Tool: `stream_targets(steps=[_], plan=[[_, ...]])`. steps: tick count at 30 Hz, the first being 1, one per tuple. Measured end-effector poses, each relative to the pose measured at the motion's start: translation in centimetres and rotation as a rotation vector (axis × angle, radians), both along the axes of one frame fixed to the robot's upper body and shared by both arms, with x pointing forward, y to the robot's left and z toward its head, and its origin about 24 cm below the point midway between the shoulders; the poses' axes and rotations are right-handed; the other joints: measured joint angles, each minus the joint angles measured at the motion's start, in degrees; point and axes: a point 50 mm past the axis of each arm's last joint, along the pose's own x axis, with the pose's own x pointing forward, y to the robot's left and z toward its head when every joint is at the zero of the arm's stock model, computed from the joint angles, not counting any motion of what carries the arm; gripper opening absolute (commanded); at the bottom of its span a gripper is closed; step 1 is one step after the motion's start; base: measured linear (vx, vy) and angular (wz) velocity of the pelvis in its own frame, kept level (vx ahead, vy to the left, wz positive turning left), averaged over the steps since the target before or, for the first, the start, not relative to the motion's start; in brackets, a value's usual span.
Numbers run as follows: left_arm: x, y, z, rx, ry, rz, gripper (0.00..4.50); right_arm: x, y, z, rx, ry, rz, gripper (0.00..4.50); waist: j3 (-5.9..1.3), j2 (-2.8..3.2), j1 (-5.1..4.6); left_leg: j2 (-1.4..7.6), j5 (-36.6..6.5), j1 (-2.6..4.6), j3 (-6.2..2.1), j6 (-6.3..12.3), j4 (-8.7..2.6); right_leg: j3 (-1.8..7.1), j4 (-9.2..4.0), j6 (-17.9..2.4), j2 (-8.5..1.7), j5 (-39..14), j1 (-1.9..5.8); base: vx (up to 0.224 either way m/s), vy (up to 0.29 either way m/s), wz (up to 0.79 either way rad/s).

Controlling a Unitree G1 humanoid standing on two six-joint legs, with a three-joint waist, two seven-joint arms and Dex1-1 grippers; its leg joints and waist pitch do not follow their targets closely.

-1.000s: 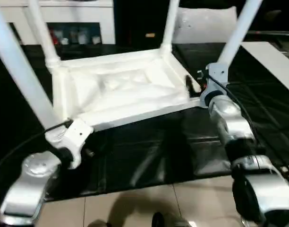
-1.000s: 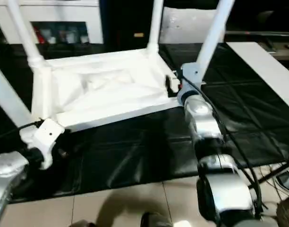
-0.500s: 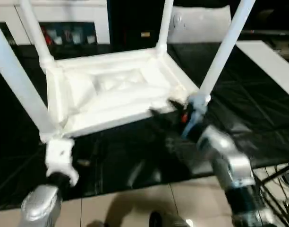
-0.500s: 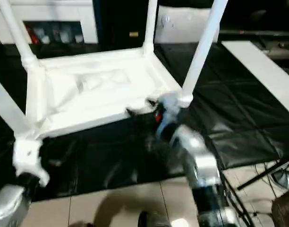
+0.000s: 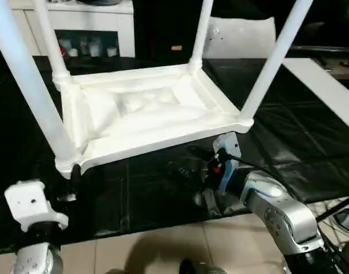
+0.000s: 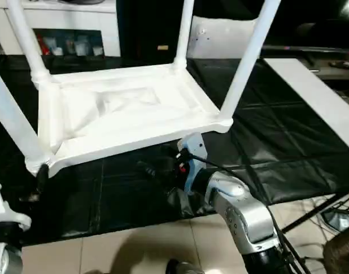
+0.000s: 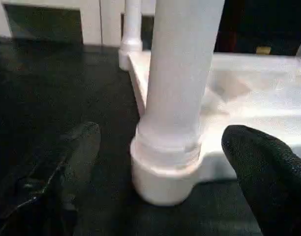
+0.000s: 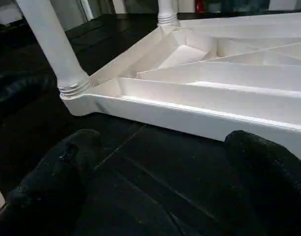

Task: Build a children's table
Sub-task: Rotate leg to tighten, then rotate table base

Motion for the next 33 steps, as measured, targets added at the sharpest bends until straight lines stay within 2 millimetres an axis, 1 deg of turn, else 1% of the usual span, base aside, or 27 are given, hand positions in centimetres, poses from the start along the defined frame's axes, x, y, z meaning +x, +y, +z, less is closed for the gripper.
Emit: stream_targets(steps=[1, 2, 3, 4, 5, 6, 7, 8, 9, 10, 11, 12, 13, 14, 16, 19, 21, 25, 29, 31, 33], plan=[[0.2, 0.1, 0.2, 0.005, -0.010, -0.001, 4.40, 0.0, 0.0, 0.0, -0.002, -0.001, -0.002, 4.50, -0.01, -0.24, -0.08, -0.03, -0.01, 0.28, -0.01, -0.02, 0.00, -0.09, 0.15, 0.00, -0.01, -0.02, 0.02, 0.000, 0.000, 0.00], [0.5, 0.2, 0.4, 0.009, -0.020, 0.001, 4.40, 0.1, -0.1, 0.0, -0.011, -0.002, -0.013, 4.50, 0.10, -0.15, -0.34, 0.08, -0.11, 0.68, -0.16, -0.18, 0.01, -1.04, -0.28, 0.01, 0.00, -0.02, 0.19, 0.000, 0.000, 0.00], [0.8, 0.3, 0.7, 0.016, -0.031, 0.000, 4.40, 0.1, 0.0, 0.0, -0.019, -0.006, -0.017, 4.50, 0.21, 0.22, -0.47, 0.49, -0.19, 0.75, -0.29, -0.31, -0.02, -2.16, -0.83, -0.01, -0.09, -0.03, 0.58, 0.000, 0.000, 0.00], [1.0, 0.5, 1.0, 0.028, -0.041, 0.002, 4.40, 0.1, 0.1, 0.0, -0.024, -0.008, -0.019, 4.50, 0.52, 0.85, -0.18, 1.15, -0.24, 0.20, -0.80, -0.39, -0.22, -2.70, 0.41, 0.25, -0.13, -0.82, 1.36, -0.072, -0.054, -0.12], [1.7, 0.6, 1.5, 0.040, -0.059, -0.012, 4.40, -0.2, -0.2, -0.3, -0.030, 0.000, -0.029, 4.50, 0.54, 0.40, 0.83, 1.13, -0.21, 0.06, -0.38, -0.44, 0.19, -0.47, 6.85, 0.25, -0.48, -4.48, 0.76, -0.064, -0.096, 0.09], [2.2, 0.6, 2.2, 0.046, -0.091, -0.019, 4.40, -0.3, -0.2, -0.6, -0.039, 0.010, -0.033, 4.50, 0.06, -0.70, 2.40, 0.80, -0.23, 0.07, 1.11, -0.50, 0.56, 2.23, 9.55, 1.09, -1.00, -7.12, 1.18, -0.064, -0.096, 0.09], [2.3, 0.8, 2.5, 0.047, -0.107, -0.015, 4.40, -0.1, 0.1, -0.3, -0.044, 0.000, -0.029, 4.50, -0.41, -2.00, 3.30, 0.33, -0.67, 0.30, 1.34, -1.06, 0.97, 3.57, 11.30, 0.86, -1.00, -8.10, -0.48, 0.049, -0.120, -0.05], [2.0, 1.0, 1.9, 0.040, -0.079, -0.010, 4.40, -0.2, 0.3, -0.3, -0.034, -0.003, -0.024, 4.50, -0.84, -1.32, 4.55, -0.68, -1.05, -0.95, 0.31, -0.66, 1.86, 3.83, 11.73, 0.67, -0.76, -8.55, -1.27, 0.068, -0.122, -0.25], [2.1, 1.0, 1.7, 0.034, -0.067, -0.017, 4.40, -0.2, 0.2, -0.4, -0.043, 0.000, -0.027, 4.50, -1.10, -0.87, 5.53, -0.91, -1.20, -1.23, -0.39, -0.40, 1.46, 3.95, 11.63, 0.64, -0.43, -8.56, -1.51, 0.068, -0.122, -0.25], [2.3, 0.9, 1.7, 0.029, -0.069, -0.028, 4.40, -0.2, 0.2, -0.5, -0.048, 0.000, -0.031, 4.50, -1.33, -0.43, 6.12, -0.79, -0.76, -1.51, -0.96, -1.13, 1.07, 4.03, 11.53, 0.61, 0.11, -8.53, -1.70, 0.049, -0.089, -0.06], [2.6, 0.9, 2.0, 0.030, -0.080, -0.048, 4.40, -0.2, 0.2, -0.5, -0.051, -0.001, -0.039, 4.50, -1.66, -0.29, 6.46, -0.60, 0.03, -1.93, -1.20, -2.34, 0.95, 4.01, 11.49, 0.35, 0.45, -8.32, -2.00, 0.000, 0.000, 0.00], [2.9, 0.9, 2.3, 0.030, -0.095, -0.059, 4.40, -0.1, 0.2, -0.5, -0.053, -0.002, -0.045, 4.50, -1.73, -0.27, 6.54, -0.56, 0.02, -2.06, -1.27, -2.35, 0.95, 4.06, 11.30, 0.26, 0.61, -8.20, -1.99, 0.000, 0.000, 0.00], [3.1, 0.8, 2.5, 0.029, -0.105, -0.067, 4.40, -0.1, 0.3, -0.5, -0.054, -0.003, -0.045, 4.50, -1.84, -0.13, 6.53, -0.52, 0.01, -2.14, -1.28, -2.33, 0.94, 4.13, 10.85, -0.07, 0.84, -7.78, -1.93, 0.000, 0.000, 0.00], [3.2, 0.8, 2.7, 0.033, -0.111, -0.095, 4.40, -0.2, 0.4, -0.5, -0.054, -0.004, -0.044, 4.50, -1.95, 0.05, 6.24, -0.43, 0.01, -2.23, -1.31, -2.33, 0.80, 4.17, 10.14, -0.16, 1.05, -7.23, -1.77, 0.000, 0.000, 0.00], [3.8, 0.5, 3.0, 0.029, -0.117, -0.156, 4.40, -0.1, 0.4, -0.5, -0.063, -0.006, -0.051, 4.50, -1.97, 0.10, 5.75, -0.42, 0.01, -2.19, -1.19, -2.31, 0.42, 4.31, 9.23, -0.05, 1.09, -6.70, -1.60, 0.000, 0.000, 0.00], [4.6, 0.7, 3.0, 0.037, -0.103, -0.192, 4.40, -0.1, 0.3, -0.6, -0.067, -0.008, -0.057, 4.50, -1.97, 0.14, 4.90, -0.39, -0.05, -1.68, -0.89, -2.17, 0.17, 4.52, 8.16, 0.09, 1.07, -6.15, -0.90, 0.000, 0.000, 0.00], [5.3, 1.1, 2.8, 0.029, -0.085, -0.207, 4.40, 0.1, 0.3, -0.6, -0.075, -0.008, -0.070, 4.50, -1.96, 0.15, 4.65, -0.40, -0.04, -1.31, -0.76, -2.10, 0.12, 4.62, 7.58, 0.19, 1.05, -5.79, -0.59, 0.000, 0.000, 0.00], [6.4, 2.2, 2.7, 0.023, -0.060, -0.178, 4.40, 0.4, 0.2, -1.0, -0.107, -0.003, -0.101, 4.50, -2.00, 0.04, 4.44, -0.49, -0.08, -0.98, -0.26, -1.97, 0.14, 4.94, 7.53, 0.37, 0.90, -5.62, -0.50, 0.000, 0.000, 0.00], [7.4, 3.3, 3.1, 0.006, -0.054, -0.166, 4.40, 0.6, -0.1, -1.7, -0.151, 0.021, -0.139, 4.50, -2.09, -0.14, 4.48, -0.43, -0.06, -0.99, -0.12, -1.96, 0.08, 4.97, 7.57, 0.37, 0.95, -5.59, -0.51, 0.000, 0.000, 0.00], [7.7, 3.2, 3.1, -0.034, -0.048, -0.209, 4.40, 0.8, -0.3, -2.2, -0.180, 0.042, -0.164, 4.50, -2.15, -0.23, 4.57, -0.41, -0.06, -0.97, -0.09, -1.96, 0.07, 4.97, 7.57, 0.37, 0.95, -5.60, -0.53, 0.000, 0.000, 0.00], [7.8, 3.1, 2.6, -0.090, 0.002, -0.342, 4.40, 1.4, -0.4, -2.9, -0.205, 0.074, -0.218, 4.50, -2.16, -0.36, 4.54, -0.42, -0.06, -0.96, -0.02, -1.96, 0.07, 5.02, 7.60, 0.36, 0.96, -5.59, -0.67, 0.000, 0.000, 0.00]])
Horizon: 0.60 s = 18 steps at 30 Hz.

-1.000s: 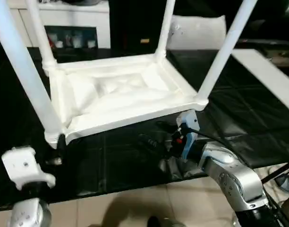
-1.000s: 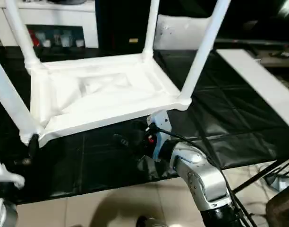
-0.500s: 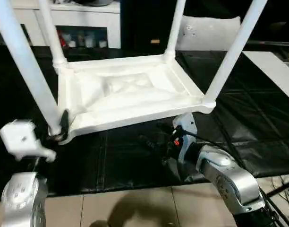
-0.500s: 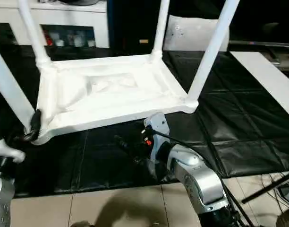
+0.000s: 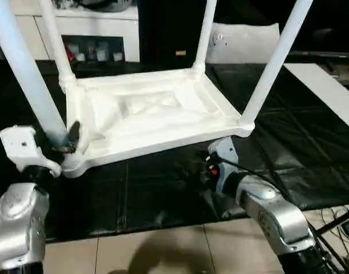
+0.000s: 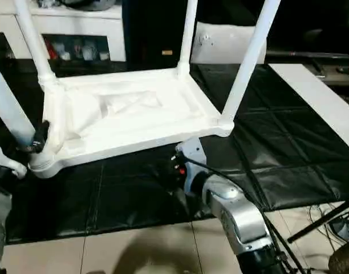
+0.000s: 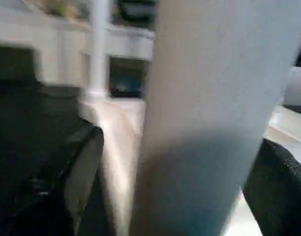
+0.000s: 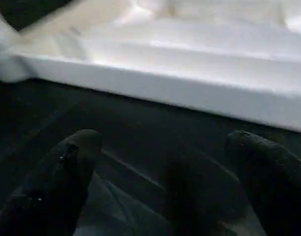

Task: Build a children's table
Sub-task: Rotate table base

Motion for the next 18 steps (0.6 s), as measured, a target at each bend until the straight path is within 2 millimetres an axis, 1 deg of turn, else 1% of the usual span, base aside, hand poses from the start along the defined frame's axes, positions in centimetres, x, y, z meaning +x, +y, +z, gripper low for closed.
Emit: stream_targets(steps=[1, 2, 3, 4, 5, 7, 9, 11, 13, 15, 18], plan=[[0.0, -0.2, 0.0, -0.011, 0.012, -0.056, 4.40, 0.3, -0.2, -0.2, -0.013, 0.007, -0.031, 4.50, -0.02, -0.06, 0.00, 0.00, 0.03, -0.06, 0.04, 0.03, 0.00, 0.02, 0.03, -0.03, 0.00, 0.02, -0.15, 0.000, 0.000, 0.00], [-0.1, -0.3, 0.0, -0.017, 0.027, -0.143, 4.40, 0.7, -0.5, -0.6, -0.031, 0.021, -0.084, 4.50, -0.08, -0.29, -0.01, 0.00, 0.05, -0.09, 0.11, 0.04, -0.04, 0.08, 0.04, -0.03, -0.01, 0.03, -0.24, 0.000, 0.000, 0.00], [-0.2, -0.5, 0.0, -0.018, 0.037, -0.204, 4.40, 0.9, -0.9, -0.9, -0.050, 0.029, -0.117, 4.50, -0.10, -0.35, 0.24, 0.00, 0.04, -0.11, 0.11, 0.04, -0.04, 0.08, 0.03, -0.02, -0.01, 0.02, -0.25, 0.000, 0.000, 0.00], [-0.5, -0.8, 0.1, -0.015, 0.051, -0.271, 4.40, 1.3, -1.1, -1.1, -0.072, 0.035, -0.143, 4.50, -0.10, -0.64, 0.31, -0.02, 0.04, -0.10, 0.16, 0.06, -0.05, 0.12, 0.03, -0.01, -0.04, 0.01, -0.25, 0.000, 0.000, 0.00], [-0.6, -1.2, 0.0, -0.011, 0.075, -0.350, 4.40, 1.7, -1.3, -1.2, -0.094, 0.037, -0.168, 4.50, -0.12, -0.74, 0.58, -0.04, 0.03, -0.11, 0.18, 0.12, -0.05, 0.14, 0.02, 0.00, -0.06, 0.01, -0.26, 0.000, 0.000, 0.00], [-1.1, -1.8, -0.3, -0.020, 0.128, -0.465, 4.40, 2.3, -1.5, -1.5, -0.131, 0.043, -0.198, 4.50, -0.24, -1.03, 0.60, -0.06, 0.01, -0.06, 0.29, 0.17, -0.05, 0.25, 0.02, 0.00, -0.08, 0.01, -0.25, 0.000, 0.000, 0.00], [-1.4, -2.8, -0.4, -0.049, 0.155, -0.561, 4.40, 2.5, -1.9, -2.2, -0.169, 0.062, -0.223, 4.50, -0.36, -1.28, 0.76, -0.10, -0.01, -0.04, 0.37, 0.20, -0.04, 0.33, 0.01, 0.01, -0.12, 0.02, -0.25, 0.000, 0.000, 0.00], [-1.8, -3.4, -0.2, -0.085, 0.184, -0.642, 4.40, 2.8, -2.0, -3.0, -0.197, 0.085, -0.239, 4.50, -0.31, -1.59, 0.53, -0.07, -0.01, 0.00, 0.48, 0.20, -0.04, 0.41, 0.06, 0.03, -0.10, 0.06, -0.31, 0.000, 0.000, 0.00], [-2.1, -4.0, 0.3, -0.102, 0.196, -0.713, 4.40, 3.1, -2.2, -3.4, -0.223, 0.087, -0.257, 4.50, -0.33, -1.66, 0.22, -0.06, -0.01, 0.03, 0.51, 0.20, -0.04, 0.45, 0.06, 0.03, -0.07, 0.07, -0.32, 0.000, 0.000, 0.00], [-2.5, -4.9, 0.5, -0.113, 0.213, -0.789, 4.40, 3.7, -2.0, -3.3, -0.234, 0.073, -0.267, 4.50, -0.33, -1.67, -0.11, -0.05, -0.01, 0.05, 0.59, 0.20, -0.05, 0.55, 0.08, 0.05, -0.04, 0.09, -0.32, 0.000, 0.000, 0.00], [-3.3, -6.8, 0.7, -0.131, 0.259, -0.894, 4.40, 4.4, -1.4, -3.6, -0.220, 0.071, -0.281, 4.50, -0.38, -1.82, -0.28, -0.02, -0.02, 0.07, 0.68, 0.21, -0.06, 0.68, 0.10, 0.04, 0.02, 0.11, -0.36, 0.000, 0.000, 0.00]])
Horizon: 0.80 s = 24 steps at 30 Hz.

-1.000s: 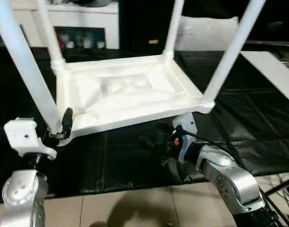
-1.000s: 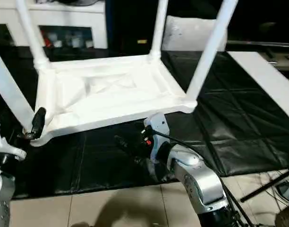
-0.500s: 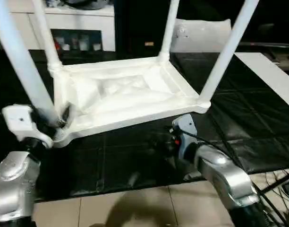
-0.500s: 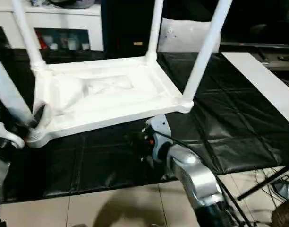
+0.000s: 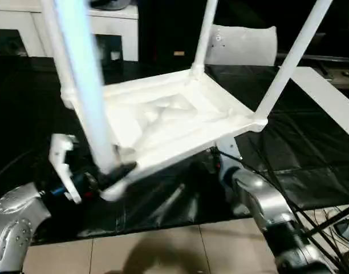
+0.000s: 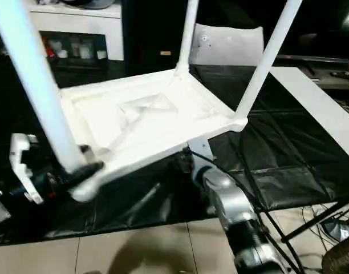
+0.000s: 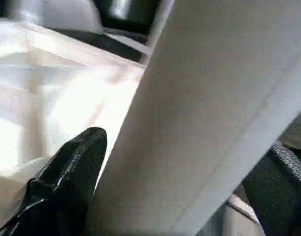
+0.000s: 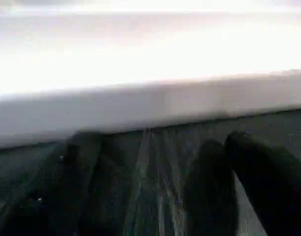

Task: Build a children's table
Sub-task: Rotate table base

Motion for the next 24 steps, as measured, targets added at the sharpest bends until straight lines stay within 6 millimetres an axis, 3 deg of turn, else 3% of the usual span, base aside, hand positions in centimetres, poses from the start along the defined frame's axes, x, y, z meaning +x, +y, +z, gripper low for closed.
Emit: stream_targets(steps=[10, 17, 24], plan=[[-1.2, -6.5, 1.7, -0.150, -0.009, -0.258, 4.40, 0.8, 2.0, -0.1, 0.007, -0.010, 0.044, 4.50, 0.05, -0.89, -2.31, 0.23, 0.00, 0.01, 0.47, 0.00, 0.02, 0.33, 0.00, 0.01, 0.16, 0.24, -0.08, 0.000, 0.000, 0.00], [-0.4, -9.8, 2.7, -0.198, -0.058, -0.345, 4.40, 1.1, 3.1, 0.1, 0.016, -0.029, 0.091, 4.50, 0.04, -1.13, -2.63, 0.34, -0.01, -0.03, 0.63, 0.01, 0.04, 0.41, -0.01, 0.01, 0.22, 0.26, -0.15, 0.000, 0.000, 0.00], [1.8, -12.3, 3.1, -0.197, -0.127, -0.334, 4.40, 1.4, 3.8, 0.1, 0.018, -0.047, 0.110, 4.50, 0.10, -1.02, -2.78, 0.38, -0.01, -0.03, 0.67, 0.01, 0.04, 0.43, -0.01, 0.00, 0.24, 0.28, -0.17, 0.000, 0.000, 0.00]])
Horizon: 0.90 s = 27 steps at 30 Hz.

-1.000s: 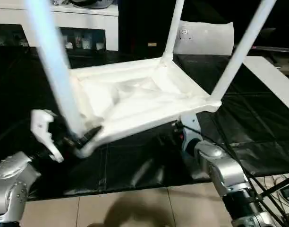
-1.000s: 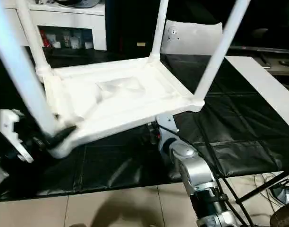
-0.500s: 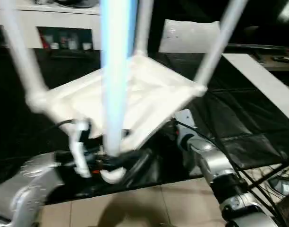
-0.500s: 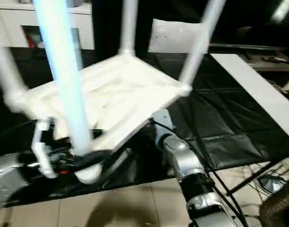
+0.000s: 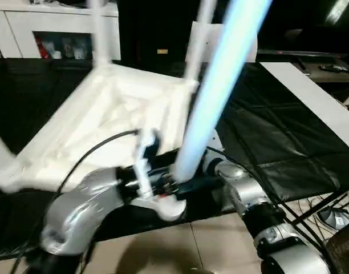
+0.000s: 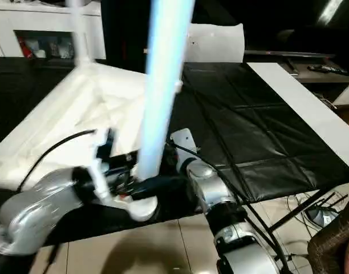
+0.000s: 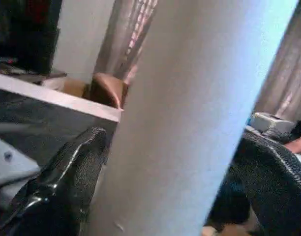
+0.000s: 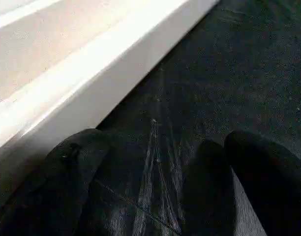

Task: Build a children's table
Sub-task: Rotate table base

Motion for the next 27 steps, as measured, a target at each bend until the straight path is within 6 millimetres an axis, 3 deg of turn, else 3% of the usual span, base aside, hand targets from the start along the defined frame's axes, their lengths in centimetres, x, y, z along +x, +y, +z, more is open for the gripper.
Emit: stream_targets(steps=[7, 15, 19, 22, 27], plan=[[1.6, -0.7, 0.1, -0.009, -0.031, 0.041, 4.40, 0.0, 0.0, -0.1, 0.025, -0.018, 0.000, 4.50, 0.19, 0.30, 0.51, -0.01, -0.03, -0.02, 0.01, 0.04, 0.00, 0.00, -0.04, -0.01, -0.02, 0.01, -0.01, 0.000, 0.000, 0.00], [2.7, -0.7, 0.0, 0.016, -0.104, 0.117, 4.40, -0.5, -2.9, -0.1, 0.068, -0.073, 0.003, 4.50, 0.42, 0.77, 1.80, -0.01, 0.00, 0.01, 0.07, 0.05, 0.03, 0.00, -0.01, -0.01, -0.07, 0.05, 0.03, 0.000, 0.000, 0.00], [2.9, 1.5, -0.6, 0.121, -0.127, 0.142, 4.40, -0.7, -5.8, 1.7, 0.085, -0.158, -0.003, 4.50, 0.50, 1.38, 1.83, 0.00, 0.03, 0.07, 0.06, 0.05, 0.02, 0.00, 0.00, -0.02, -0.04, 0.14, 0.04, 0.000, 0.000, 0.00], [2.2, 3.7, -2.1, 0.221, -0.094, 0.123, 4.40, -1.3, -8.1, 2.7, 0.100, -0.193, -0.023, 4.50, 0.55, 2.03, 1.79, 0.01, 0.03, 0.06, 0.05, 0.06, 0.02, 0.02, -0.01, -0.01, -0.01, 0.13, 0.03, 0.000, 0.000, 0.00], [1.3, 6.7, -3.3, 0.386, -0.074, 0.032, 4.40, -3.6, -9.5, 3.4, 0.111, -0.167, 0.071, 4.50, 0.64, 3.46, 2.46, -0.03, -0.01, 0.04, 0.05, 0.12, -0.01, 0.03, -0.09, -0.02, -0.03, 0.10, 0.01, 0.000, 0.000, 0.00]])
